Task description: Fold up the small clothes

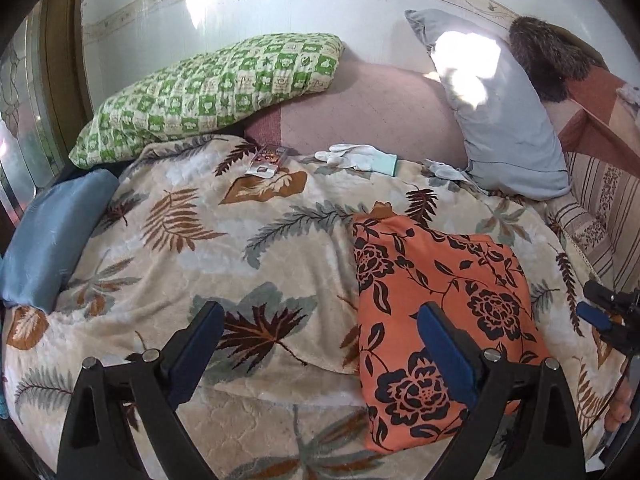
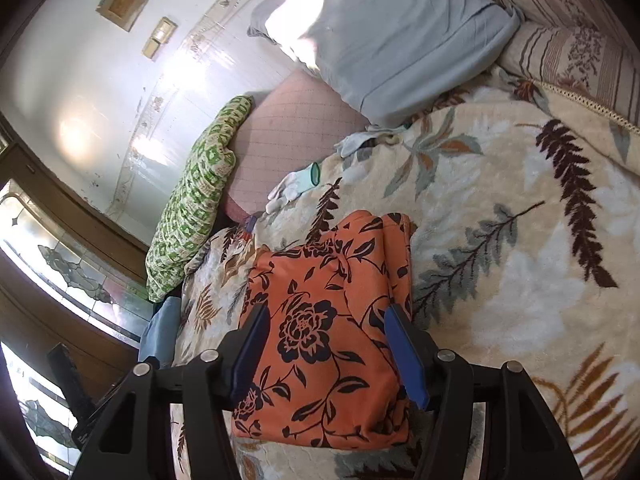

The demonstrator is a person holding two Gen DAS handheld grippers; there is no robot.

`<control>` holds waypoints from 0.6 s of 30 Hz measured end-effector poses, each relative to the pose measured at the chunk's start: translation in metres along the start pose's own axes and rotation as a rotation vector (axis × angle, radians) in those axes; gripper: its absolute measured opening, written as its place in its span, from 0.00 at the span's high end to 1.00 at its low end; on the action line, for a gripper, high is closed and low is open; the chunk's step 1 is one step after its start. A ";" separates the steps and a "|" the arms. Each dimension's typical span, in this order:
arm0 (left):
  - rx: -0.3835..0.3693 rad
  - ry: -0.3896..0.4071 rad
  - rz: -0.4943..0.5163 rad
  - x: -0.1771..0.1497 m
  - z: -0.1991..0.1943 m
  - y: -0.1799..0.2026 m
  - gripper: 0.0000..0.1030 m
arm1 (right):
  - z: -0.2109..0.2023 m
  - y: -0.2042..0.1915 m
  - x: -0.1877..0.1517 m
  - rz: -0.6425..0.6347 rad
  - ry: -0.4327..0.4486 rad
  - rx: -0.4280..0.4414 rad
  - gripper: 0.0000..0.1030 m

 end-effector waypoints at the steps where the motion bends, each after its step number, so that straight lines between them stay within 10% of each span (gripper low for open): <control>1: -0.010 -0.005 -0.020 0.001 0.006 0.000 0.06 | 0.005 0.001 0.000 0.004 -0.009 0.001 0.38; 18: -0.214 -0.176 0.020 -0.017 0.081 0.055 0.06 | 0.058 0.036 0.002 0.043 -0.121 -0.033 0.38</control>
Point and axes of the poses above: each gripper's, at about its wrist camera, not at the fingertips, and z roughly the way its jaws point, y to its right, x to its top, the point moved 10 cm from there along z, roughly the way its jaws point, and after that the axes turned 8 degrees about -z, right-handed, at the moved point
